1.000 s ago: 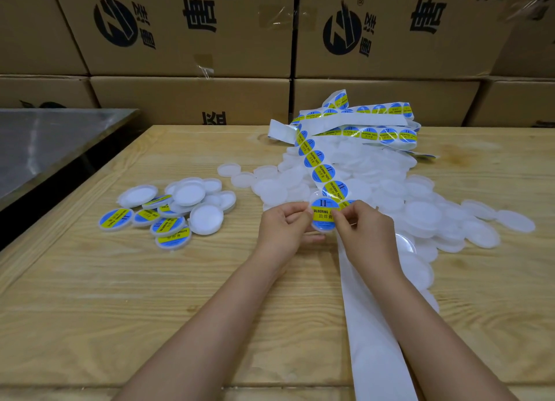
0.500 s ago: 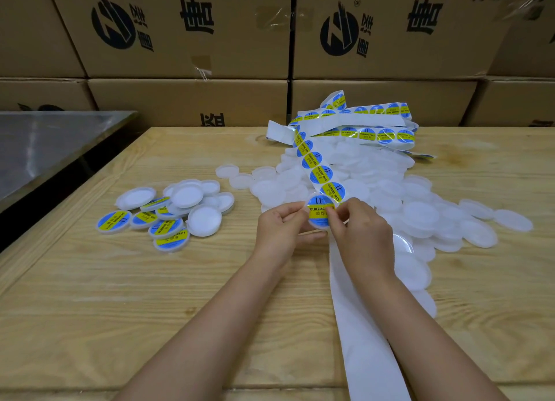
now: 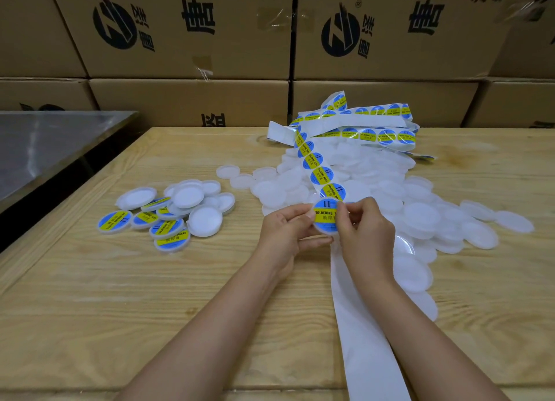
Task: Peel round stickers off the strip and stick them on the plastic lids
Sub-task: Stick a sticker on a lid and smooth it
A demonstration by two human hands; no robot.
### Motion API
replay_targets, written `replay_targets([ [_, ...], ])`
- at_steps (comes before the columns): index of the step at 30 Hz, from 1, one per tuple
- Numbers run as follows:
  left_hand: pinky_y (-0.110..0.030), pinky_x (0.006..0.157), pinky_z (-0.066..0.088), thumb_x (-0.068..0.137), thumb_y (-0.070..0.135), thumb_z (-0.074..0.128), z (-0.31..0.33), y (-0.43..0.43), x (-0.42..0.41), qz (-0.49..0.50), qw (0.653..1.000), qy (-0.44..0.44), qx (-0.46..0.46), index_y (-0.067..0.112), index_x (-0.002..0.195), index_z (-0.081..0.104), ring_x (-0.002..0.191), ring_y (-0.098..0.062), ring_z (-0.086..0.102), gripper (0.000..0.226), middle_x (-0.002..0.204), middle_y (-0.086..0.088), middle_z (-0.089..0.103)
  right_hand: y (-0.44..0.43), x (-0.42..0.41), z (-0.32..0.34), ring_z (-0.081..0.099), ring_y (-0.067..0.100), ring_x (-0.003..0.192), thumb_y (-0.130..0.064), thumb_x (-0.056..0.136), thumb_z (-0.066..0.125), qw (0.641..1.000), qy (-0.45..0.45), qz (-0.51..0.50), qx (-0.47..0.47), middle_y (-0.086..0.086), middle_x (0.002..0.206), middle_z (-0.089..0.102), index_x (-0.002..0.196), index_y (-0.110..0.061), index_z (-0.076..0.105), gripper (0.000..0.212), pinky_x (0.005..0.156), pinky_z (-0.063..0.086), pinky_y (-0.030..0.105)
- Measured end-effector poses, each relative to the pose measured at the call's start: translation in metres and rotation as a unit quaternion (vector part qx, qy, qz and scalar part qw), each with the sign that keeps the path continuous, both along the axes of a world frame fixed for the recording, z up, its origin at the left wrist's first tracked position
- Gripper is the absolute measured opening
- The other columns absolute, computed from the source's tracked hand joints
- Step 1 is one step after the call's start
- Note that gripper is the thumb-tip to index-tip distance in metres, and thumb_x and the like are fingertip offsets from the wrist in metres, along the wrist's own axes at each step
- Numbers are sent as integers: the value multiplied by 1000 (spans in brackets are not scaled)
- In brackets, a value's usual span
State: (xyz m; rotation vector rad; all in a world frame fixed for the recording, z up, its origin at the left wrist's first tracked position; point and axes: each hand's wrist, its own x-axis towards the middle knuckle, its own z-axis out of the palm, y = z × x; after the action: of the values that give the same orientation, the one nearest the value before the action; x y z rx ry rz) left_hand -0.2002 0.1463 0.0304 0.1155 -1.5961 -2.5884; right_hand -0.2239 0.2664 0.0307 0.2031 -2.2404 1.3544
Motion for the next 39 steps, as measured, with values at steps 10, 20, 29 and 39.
replay_targets([
  [10,-31,64,58,91,7,53,-5,-1,1,-33,999,31,-4,2,105,62,76,-20,71,18,85,-7,73,-1,-1,3,55,3,63,-48,75,70,995,-77,9,-68,-8,68,56,76,-18,46,38,52,37,15],
  [20,-31,62,58,75,18,63,-4,-5,-1,-38,995,27,91,3,95,64,76,-25,72,26,87,-14,73,-5,3,2,62,12,68,-40,74,76,984,-83,110,-109,-10,76,63,87,-25,47,35,65,54,40],
  [29,-29,60,58,83,12,55,-4,-7,-3,-57,990,6,126,2,94,62,75,-22,72,16,85,-10,73,2,2,6,54,13,38,-20,94,53,990,-2,113,-84,-1,62,62,76,-21,50,19,44,43,23],
  [39,-33,67,58,72,24,64,-2,-10,-2,-49,986,1,161,-1,110,55,84,-26,70,47,100,-18,69,-1,5,8,60,22,67,-24,76,76,980,-71,161,-88,-2,76,63,93,-15,53,30,66,53,44],
])
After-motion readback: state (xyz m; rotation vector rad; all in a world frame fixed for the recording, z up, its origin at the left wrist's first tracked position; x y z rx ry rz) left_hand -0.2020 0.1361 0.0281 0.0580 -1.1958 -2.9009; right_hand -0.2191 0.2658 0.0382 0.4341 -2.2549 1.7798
